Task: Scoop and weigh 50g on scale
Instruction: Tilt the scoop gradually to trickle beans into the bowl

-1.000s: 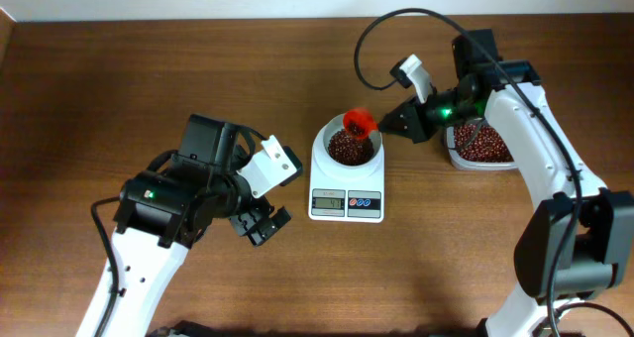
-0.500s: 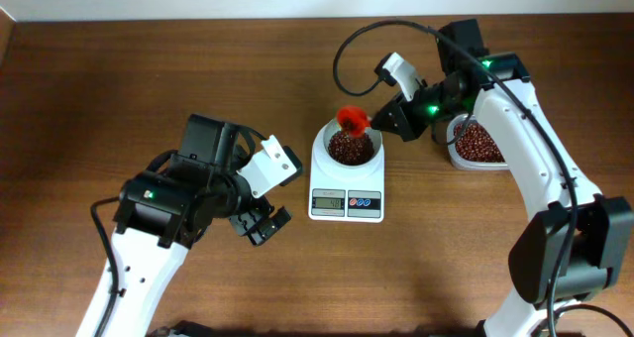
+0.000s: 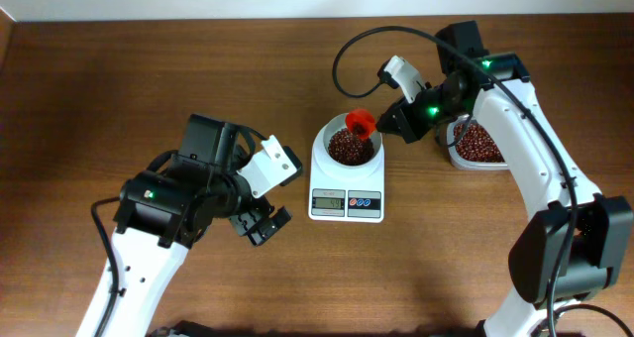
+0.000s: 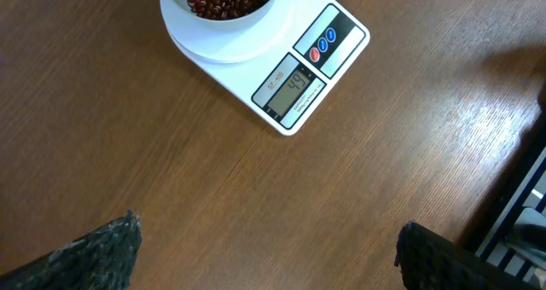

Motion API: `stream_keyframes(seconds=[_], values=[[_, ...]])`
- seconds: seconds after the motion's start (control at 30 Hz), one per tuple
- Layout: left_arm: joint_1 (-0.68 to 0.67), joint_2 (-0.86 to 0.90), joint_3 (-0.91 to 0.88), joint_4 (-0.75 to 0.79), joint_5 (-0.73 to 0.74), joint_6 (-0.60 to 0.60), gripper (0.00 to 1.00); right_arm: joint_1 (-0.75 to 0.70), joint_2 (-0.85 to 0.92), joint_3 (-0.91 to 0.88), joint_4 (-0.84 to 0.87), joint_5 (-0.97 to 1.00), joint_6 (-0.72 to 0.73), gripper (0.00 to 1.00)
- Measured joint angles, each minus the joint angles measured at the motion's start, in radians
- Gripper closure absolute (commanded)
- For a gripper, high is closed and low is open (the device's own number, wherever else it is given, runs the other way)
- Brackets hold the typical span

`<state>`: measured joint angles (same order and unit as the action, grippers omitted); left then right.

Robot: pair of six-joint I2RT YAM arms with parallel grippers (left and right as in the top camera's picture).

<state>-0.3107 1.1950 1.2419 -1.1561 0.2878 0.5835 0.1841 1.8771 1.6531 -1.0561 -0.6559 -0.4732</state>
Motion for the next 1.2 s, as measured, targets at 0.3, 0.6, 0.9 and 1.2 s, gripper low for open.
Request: stream_keyframes(seconds=[0.3,0.6,0.9,1.2], values=[[0.000,0.000,0.000,0.000,0.000,0.000,0.01,0.000,0.000,0.000,-0.018,-0.026,0.003,0.96],[0.000,0.000,0.000,0.000,0.000,0.000,0.01,0.000,0.000,0.000,0.005,-0.006,0.033,0.96],[0.000,0.000,0.000,0.000,0.000,0.000,0.01,0.000,0.001,0.000,0.000,-0.048,0.057,0.96],[0.000,0.000,0.000,0.000,0.000,0.000,0.01,0.000,0.002,0.000,0.001,0.005,0.081,0.96]])
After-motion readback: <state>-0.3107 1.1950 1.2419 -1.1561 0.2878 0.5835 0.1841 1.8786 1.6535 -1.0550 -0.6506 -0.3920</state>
